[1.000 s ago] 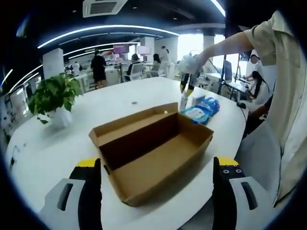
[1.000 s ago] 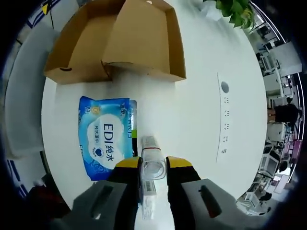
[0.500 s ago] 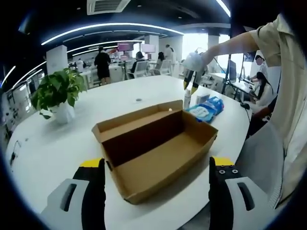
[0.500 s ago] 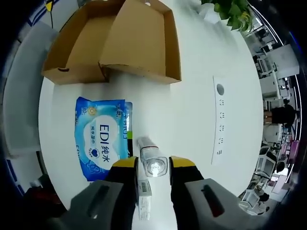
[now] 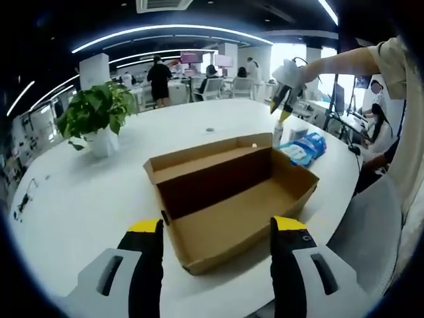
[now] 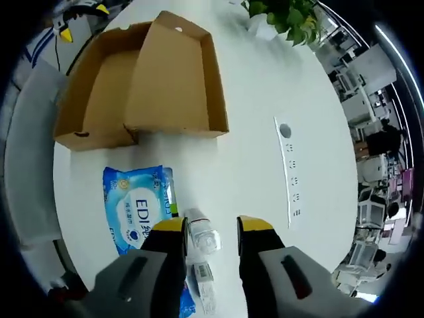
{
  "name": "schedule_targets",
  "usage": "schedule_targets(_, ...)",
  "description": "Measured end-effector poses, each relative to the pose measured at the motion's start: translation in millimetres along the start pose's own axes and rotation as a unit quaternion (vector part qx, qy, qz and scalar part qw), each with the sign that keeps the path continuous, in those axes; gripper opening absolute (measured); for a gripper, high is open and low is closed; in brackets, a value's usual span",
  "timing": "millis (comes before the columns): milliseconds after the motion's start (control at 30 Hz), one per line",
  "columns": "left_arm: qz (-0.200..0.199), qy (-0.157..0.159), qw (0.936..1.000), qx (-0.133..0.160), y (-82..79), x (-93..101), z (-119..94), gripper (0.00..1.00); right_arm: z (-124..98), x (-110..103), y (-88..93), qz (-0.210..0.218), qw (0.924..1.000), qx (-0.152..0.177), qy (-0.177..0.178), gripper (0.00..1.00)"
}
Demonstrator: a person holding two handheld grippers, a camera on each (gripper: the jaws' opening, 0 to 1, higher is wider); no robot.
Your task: Operate the shoe box by opening the lid, removing the specified soft item, and placing it in the target area until the item is outside and the box remains undamaged.
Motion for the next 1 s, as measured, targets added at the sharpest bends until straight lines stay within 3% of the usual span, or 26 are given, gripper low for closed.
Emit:
schedule_targets(200, -0.028, -0.026, 0.9993, -0.005, 6.1, -6.2, 1.8, 0.51, -0.6, 0.0, -11.8, 0.069, 0.9969, 0.039, 0.006, 0.26)
schedule_targets(500, -0.056, -0.061, 0.9964, -0.020, 15.6, -13.5, 2.9, 0.39, 10.4, -3.4, -27.7, 0.178, 0.9800, 0.089, 0.009, 0.22)
schedule_targets(800, -0.086, -0.090, 0.9914, -0.042, 29.0, -16.7, 10.2, 0.28, 30.7, -12.9, -41.5, 0.295, 0.9478, 0.120, -0.006, 0.21)
schedule_targets(933, -0.109, -0.103, 0.9879, -0.040, 34.6, -19.5, 13.5, 0.31, 38.9, -16.8, -45.0, 0.317, 0.9402, 0.125, -0.007, 0.20)
schedule_targets(1000, -0.118, -0.109, 0.9862, -0.039, 36.2, -21.0, 14.2, 0.30, 43.9, -18.4, -46.7, 0.342, 0.9310, 0.127, -0.005, 0.20)
Point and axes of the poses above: the point that each gripper's makers call its tool centre point, and the gripper's own axes: z roughly forward along the fingers, x roughly to its right, y roughly out of its underside, the point moved 10 cm from there along -z, roughly backward along the fingers
